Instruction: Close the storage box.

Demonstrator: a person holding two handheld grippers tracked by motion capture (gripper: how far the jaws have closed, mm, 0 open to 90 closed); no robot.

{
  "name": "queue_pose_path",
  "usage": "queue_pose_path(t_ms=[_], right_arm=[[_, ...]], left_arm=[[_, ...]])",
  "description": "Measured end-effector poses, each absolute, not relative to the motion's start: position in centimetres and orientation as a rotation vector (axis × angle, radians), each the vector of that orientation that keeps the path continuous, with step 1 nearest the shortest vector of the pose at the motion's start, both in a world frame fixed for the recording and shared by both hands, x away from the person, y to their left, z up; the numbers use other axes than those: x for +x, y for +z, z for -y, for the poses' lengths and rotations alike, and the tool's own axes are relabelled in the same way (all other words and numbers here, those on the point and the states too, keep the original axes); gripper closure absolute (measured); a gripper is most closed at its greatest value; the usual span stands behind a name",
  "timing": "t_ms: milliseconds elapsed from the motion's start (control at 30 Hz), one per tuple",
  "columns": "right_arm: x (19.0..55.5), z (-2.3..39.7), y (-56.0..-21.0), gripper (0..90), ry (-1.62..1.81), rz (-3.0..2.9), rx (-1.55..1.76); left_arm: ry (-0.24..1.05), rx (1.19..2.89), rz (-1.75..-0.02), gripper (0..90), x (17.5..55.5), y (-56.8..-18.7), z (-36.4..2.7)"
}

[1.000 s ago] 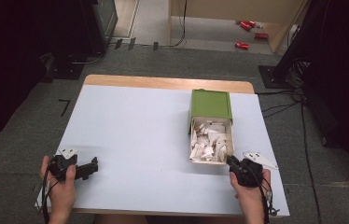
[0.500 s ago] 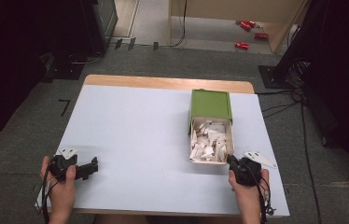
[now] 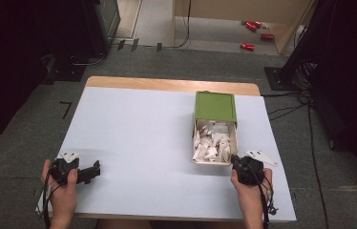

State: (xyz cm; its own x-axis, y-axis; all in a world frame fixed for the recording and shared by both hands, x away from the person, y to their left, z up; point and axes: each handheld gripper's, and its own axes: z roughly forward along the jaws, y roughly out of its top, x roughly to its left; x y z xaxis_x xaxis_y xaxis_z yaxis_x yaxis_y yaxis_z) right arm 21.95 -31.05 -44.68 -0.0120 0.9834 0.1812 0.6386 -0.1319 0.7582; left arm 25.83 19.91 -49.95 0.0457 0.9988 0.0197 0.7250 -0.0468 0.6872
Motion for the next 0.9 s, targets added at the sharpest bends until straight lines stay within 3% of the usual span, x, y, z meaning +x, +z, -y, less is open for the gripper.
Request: queue_pose_path(t_ms=[767,900], right_arm=[[25.7,31.5,-44.7,89.1,0.984,-1.662,1.786],[25.4,31.6,-44.6,84.4,1.007,-1.67,1.791]], left_arm=[[0.708,1.827,-1.73,0.0,25.8,-49.9,-19.9],[0.708,1.827,-1.73,0.0,25.8,-49.9,-19.9]])
